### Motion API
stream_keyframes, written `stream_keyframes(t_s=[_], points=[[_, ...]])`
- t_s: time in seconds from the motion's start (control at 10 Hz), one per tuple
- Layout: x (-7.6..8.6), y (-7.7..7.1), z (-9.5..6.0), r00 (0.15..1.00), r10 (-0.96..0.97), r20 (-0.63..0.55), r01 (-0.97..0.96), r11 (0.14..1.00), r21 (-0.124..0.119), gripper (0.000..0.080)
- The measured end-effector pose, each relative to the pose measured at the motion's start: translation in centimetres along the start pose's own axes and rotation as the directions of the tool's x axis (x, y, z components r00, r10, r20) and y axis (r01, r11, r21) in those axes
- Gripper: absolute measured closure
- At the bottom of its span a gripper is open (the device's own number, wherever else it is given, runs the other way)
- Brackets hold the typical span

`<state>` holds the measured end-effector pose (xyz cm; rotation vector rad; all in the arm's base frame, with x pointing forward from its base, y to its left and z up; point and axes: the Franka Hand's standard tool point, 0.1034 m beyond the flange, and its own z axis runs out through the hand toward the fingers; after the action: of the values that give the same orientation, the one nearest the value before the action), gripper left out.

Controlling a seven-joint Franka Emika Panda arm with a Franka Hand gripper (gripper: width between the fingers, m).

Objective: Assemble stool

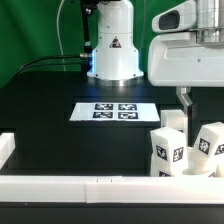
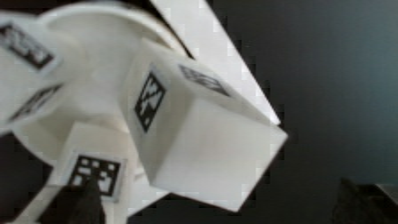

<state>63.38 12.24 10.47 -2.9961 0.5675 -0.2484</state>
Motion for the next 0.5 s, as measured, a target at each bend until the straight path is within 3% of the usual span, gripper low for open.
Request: stream_keyframes(t_s=[0.3, 0.5], points=[[0.01, 0.42, 0.12, 0.963, -0.270, 0.024, 0.270, 0.962, -0.023, 0.0150], [-0.97, 0.66, 0.39, 0.940, -0.321, 0.115, 0.325, 0.945, -0.018, 0.0150]])
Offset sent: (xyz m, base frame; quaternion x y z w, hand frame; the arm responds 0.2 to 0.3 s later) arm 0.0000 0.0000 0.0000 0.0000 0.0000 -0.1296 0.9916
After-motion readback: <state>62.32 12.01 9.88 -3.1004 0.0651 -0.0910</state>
